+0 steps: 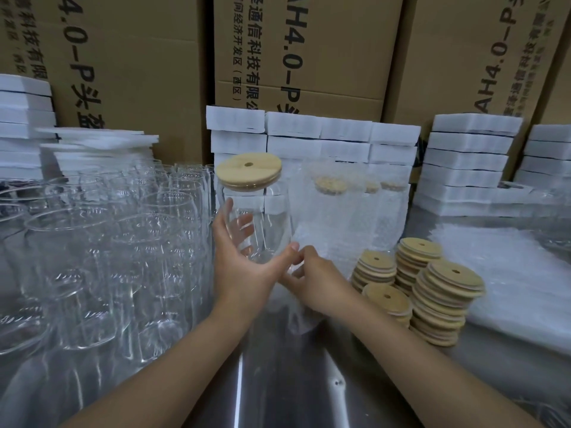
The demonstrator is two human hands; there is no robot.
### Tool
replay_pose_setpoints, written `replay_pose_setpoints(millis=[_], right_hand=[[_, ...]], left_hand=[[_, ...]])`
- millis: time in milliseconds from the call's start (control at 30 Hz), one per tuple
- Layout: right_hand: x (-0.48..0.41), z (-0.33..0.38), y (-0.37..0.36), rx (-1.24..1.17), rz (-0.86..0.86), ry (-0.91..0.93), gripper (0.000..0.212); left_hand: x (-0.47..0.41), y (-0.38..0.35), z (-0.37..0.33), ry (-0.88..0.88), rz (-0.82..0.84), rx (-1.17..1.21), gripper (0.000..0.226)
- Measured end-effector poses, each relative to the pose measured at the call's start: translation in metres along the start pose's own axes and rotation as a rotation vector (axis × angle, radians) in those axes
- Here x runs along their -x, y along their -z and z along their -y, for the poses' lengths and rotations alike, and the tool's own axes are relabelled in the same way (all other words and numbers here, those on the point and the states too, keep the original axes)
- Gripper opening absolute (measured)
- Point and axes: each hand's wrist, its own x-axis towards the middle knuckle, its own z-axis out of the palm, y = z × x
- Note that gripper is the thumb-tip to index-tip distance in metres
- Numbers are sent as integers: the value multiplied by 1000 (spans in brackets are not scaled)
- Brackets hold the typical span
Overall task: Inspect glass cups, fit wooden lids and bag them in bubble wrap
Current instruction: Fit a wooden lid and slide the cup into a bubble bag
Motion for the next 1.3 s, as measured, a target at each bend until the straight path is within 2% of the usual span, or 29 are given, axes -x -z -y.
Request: replay_pose_setpoints(millis=[133,200,300,433,567,667,833,967,1300], right_hand=[[7,-11,-7,46,105,81,63],[8,-13,-6,47,114,107,55],[8,-13,-2,4,47,131,20],[8,-9,2,-65,-38,84,35],[7,-9,3,-205,-117,13,36],[6,-9,2,-317,-130,-15,29],[3,-11,2,-286,-181,21,29],[1,-13,8,-258,-276,78,19],[6,-5,8,-641,-275,99,22]], left_hand=[[1,0,1,-4,7,-12,101],[1,0,1,-4,4,-17,100],[2,0,0,6,5,-6,101],[3,-1,-3,28,22,36,103],[2,-4,-3,67,86,167,102],[3,-8,0,136,152,259,90],[4,-7,4,142,127,108,101],[1,-3,8,104,106,-29,109],[2,-3,17,82,238,-110,106]])
